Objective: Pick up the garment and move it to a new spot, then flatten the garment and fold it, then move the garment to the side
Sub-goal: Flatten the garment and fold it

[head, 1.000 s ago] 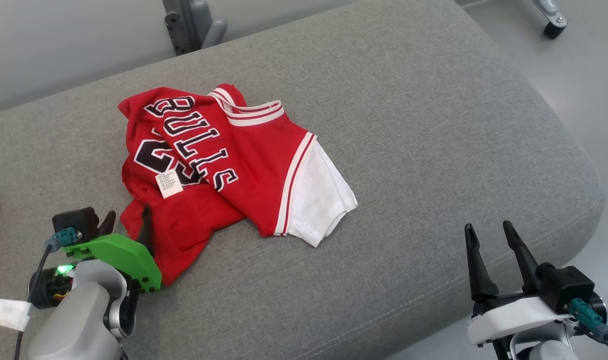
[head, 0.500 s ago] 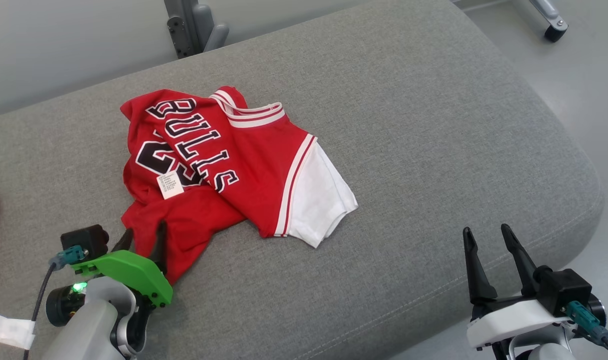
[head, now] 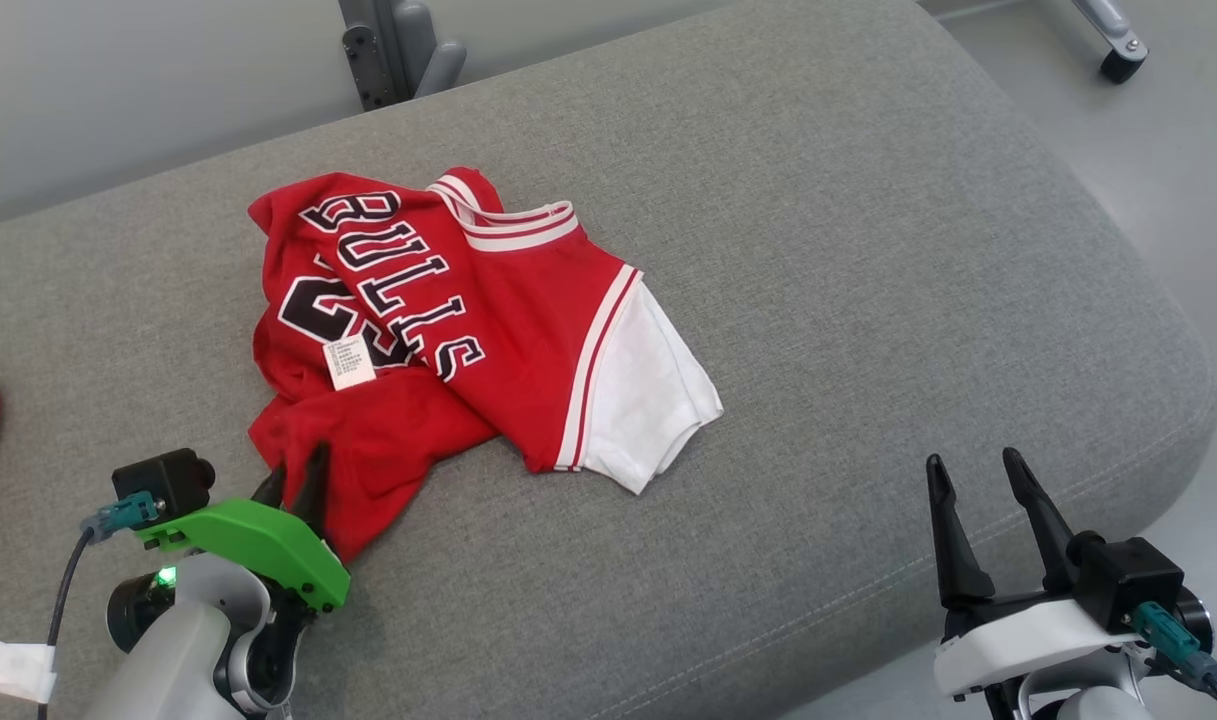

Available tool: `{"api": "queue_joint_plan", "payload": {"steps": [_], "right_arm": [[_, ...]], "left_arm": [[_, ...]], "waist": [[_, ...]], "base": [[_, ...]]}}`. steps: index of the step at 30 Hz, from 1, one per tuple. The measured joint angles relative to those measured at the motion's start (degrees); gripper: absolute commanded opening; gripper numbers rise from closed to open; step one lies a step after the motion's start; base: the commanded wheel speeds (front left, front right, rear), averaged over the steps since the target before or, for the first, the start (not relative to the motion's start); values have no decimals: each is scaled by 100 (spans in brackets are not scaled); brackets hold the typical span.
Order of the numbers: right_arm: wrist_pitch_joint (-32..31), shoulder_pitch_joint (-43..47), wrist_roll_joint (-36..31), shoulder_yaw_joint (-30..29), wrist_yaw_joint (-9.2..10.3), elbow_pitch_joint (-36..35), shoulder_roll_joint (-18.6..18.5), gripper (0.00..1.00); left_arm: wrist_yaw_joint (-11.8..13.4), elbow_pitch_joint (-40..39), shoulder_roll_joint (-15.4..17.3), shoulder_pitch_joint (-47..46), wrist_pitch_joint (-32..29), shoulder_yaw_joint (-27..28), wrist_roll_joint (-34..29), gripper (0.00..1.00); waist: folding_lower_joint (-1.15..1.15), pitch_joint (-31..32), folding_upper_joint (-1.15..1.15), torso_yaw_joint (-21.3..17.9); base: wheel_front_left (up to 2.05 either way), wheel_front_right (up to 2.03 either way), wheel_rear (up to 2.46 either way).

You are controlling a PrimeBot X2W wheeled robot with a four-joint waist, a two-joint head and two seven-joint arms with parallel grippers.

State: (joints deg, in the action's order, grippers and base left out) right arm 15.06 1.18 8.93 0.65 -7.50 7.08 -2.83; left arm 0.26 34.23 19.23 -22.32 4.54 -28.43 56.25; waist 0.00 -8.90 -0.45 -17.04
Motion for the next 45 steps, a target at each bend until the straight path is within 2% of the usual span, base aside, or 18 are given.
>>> {"api": "queue_joint_plan", "payload": {"steps": [5, 9, 12, 13, 15, 19, 25, 26, 27, 28, 33, 39, 45], "right_arm": [[0, 0, 0, -2, 0, 2, 0, 100], [0, 10, -3, -27, 0, 0, 0, 100], [0, 46, -16, -54, 0, -7, 0, 100], [0, 83, -18, -93, 1, -16, -1, 100], [0, 90, -18, -122, 0, -29, 0, 100], [0, 103, -33, -121, 0, -12, -2, 100], [0, 101, -58, -105, 0, -13, 0, 100], [0, 101, -60, -107, 0, -11, 0, 100], [0, 100, -76, -108, 1, -9, -1, 100], [0, 99, -107, -104, 1, -2, 0, 100], [0, 105, -148, -99, 0, 21, 1, 100], [0, 185, -171, -110, 0, 44, 1, 100], [0, 277, -199, -154, 1, 36, -2, 100]], "left_arm": [[23, -157, 54, -1, 153, -3, -69, 0], [-181, -503, 134, -8, 471, -125, -334, 0], [-202, -738, 226, 9, 541, -414, -705, 0], [-143, -990, 341, 143, 570, -772, -1155, 0], [-138, -1113, 359, 245, 576, -947, -1327, 0], [29, -1316, 419, 653, 733, -1629, -2154, 0], [155, -879, 275, 922, 931, -1971, -2558, 0], [190, -776, 244, 931, 972, -1980, -2638, 28], [237, -686, 214, 935, 998, -1978, -2722, 75], [276, -598, 189, 936, 1022, -1968, -2804, 100], [264, -338, -3, 1127, 1067, -1727, -2759, 100], [219, -269, -58, 1604, 1120, -1395, -2510, 100], [625, -989, -210, 2210, 1060, -167, -2210, 100]], "waist": [[0, 22, 0, 3], [0, 48, 0, 33], [0, 70, 0, 52], [0, 74, 0, 81], [0, 73, 0, 103], [0, 57, 0, 255], [0, 48, 0, 439], [0, 47, 0, 470], [0, 45, 0, 498], [0, 45, 0, 524], [0, 107, 0, 609], [0, 240, 0, 640], [0, 350, 0, 681]], "base": [[0, 0, 0], [0, 0, 0], [0, 0, 0], [0, 0, 0], [0, 0, 0], [0, 0, 0], [0, 0, 0], [0, 0, 0], [0, 0, 0], [0, 0, 0], [0, 0, 0], [0, 0, 0], [0, 0, 0]]}}
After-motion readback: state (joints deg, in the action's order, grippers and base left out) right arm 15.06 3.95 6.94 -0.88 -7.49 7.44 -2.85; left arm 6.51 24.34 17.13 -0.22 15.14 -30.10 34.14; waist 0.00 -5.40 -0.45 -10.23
